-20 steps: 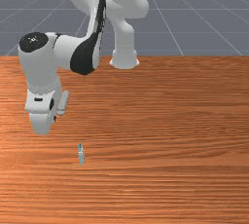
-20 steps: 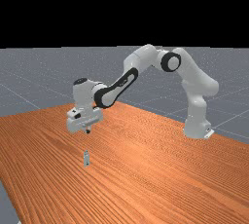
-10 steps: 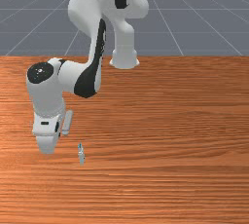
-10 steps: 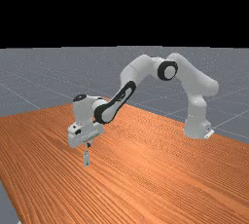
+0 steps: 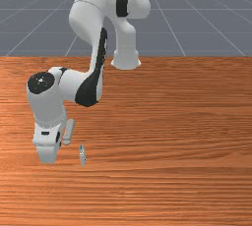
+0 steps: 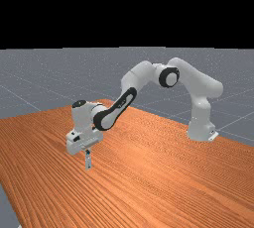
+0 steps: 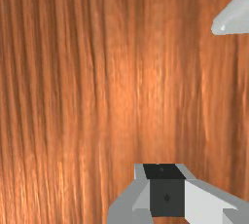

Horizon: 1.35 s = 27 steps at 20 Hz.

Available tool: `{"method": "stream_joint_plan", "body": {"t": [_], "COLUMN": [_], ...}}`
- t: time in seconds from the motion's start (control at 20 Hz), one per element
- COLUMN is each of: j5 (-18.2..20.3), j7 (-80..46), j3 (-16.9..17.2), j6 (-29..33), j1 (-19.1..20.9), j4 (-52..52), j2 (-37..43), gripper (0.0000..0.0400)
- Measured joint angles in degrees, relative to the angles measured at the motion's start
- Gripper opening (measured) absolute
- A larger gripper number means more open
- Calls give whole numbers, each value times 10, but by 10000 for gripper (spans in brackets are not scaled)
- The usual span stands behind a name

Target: Rotate the USB body for 90 degree with plug right ward

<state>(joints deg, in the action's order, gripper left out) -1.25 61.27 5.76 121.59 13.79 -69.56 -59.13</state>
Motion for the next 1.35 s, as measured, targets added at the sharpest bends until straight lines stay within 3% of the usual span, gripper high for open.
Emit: {"method": "stream_joint_plan", "body": {"t": [1.35], "j5": [6], "j7": [-99], "j3": [-8], "j6": [47], "j1": [-74], "j4": [-101], "j2": [51], "gripper": [0]}}
